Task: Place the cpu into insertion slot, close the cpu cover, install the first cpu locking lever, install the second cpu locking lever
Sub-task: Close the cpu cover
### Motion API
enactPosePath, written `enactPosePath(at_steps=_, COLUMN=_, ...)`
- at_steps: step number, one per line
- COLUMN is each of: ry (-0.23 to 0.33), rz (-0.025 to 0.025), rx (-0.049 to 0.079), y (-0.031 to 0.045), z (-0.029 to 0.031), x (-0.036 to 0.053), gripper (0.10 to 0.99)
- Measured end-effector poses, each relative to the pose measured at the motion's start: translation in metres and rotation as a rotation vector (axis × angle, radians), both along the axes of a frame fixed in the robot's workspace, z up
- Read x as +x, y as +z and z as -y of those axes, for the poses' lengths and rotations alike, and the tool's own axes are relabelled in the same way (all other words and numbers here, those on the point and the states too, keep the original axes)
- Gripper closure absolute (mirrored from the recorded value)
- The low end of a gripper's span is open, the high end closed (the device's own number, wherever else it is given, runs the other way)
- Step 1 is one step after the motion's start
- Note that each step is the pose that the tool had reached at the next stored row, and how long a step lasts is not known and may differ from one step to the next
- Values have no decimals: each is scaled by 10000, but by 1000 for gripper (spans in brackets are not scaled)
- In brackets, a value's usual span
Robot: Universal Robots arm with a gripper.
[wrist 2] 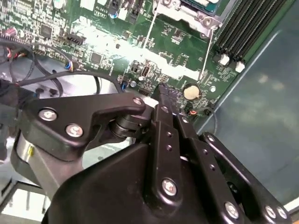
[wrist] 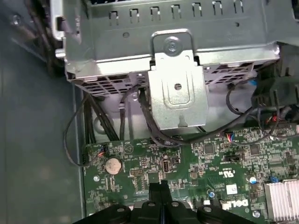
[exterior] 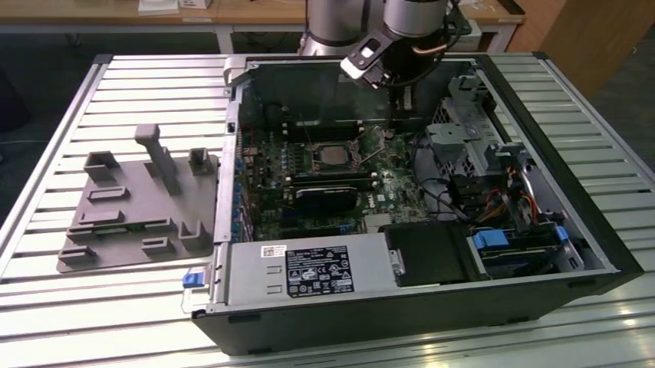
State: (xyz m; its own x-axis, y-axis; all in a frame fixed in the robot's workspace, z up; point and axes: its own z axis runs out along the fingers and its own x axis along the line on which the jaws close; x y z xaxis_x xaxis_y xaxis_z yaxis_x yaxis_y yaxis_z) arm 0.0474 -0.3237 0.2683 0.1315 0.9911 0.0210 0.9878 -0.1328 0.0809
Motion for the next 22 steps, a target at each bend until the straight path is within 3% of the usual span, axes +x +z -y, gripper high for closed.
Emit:
enactPosePath(at_steps=1, ry=80, rz=0, rx=-4, y=-3, z=-121, x=12, gripper=980)
enactPosePath(at_steps=3, ry=325, rz=0, rx=-20, y=-6, z=-122, x=12, gripper=980)
enactPosePath(at_steps=4, ry=335, rz=0, rx=-105, y=1, z=-103, x=12, gripper=980)
enactPosePath(at_steps=5, ry=334, rz=-1, rx=-110, y=-2, z=-77, x=12, gripper=980)
enactPosePath(at_steps=11, ry=344, rz=-1, rx=-110, y=-1, z=-118, x=16, gripper=980)
enactPosePath(at_steps=15, ry=345, rz=-1, rx=-112, y=-2, z=-65, x=32, gripper=980)
enactPosePath(at_steps=17, ry=351, rz=-2, rx=-119, y=-6, z=-124, x=60, gripper=980)
enactPosePath(at_steps=22, ry=349, rz=-1, rx=-125, y=-8, z=-82, x=59, gripper=980)
